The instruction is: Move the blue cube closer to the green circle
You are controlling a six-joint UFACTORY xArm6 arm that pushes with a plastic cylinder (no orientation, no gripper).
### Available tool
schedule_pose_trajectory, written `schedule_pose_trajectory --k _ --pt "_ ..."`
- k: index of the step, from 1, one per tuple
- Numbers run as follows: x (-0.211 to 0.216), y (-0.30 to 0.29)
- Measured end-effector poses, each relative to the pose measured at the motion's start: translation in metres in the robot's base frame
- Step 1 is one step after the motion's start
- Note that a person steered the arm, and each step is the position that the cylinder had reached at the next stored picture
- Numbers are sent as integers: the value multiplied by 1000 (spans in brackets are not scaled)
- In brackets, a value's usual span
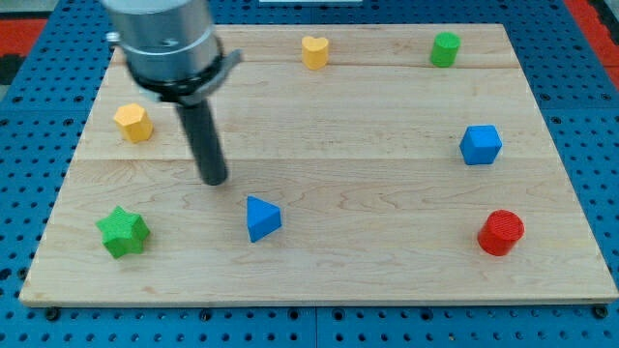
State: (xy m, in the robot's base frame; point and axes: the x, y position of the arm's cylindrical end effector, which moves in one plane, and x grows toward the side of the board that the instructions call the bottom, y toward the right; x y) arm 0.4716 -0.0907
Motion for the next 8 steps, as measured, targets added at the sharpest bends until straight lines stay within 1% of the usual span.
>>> schedule_pose_trajectory --k 1,2,3,4,5,6,7,8 --pt "0 82" --pt "9 191" --pt "12 273" --pt "-29 323" --pt "-98 304" --pt "-80 296" --pt "-42 272" --pt "-96 269"
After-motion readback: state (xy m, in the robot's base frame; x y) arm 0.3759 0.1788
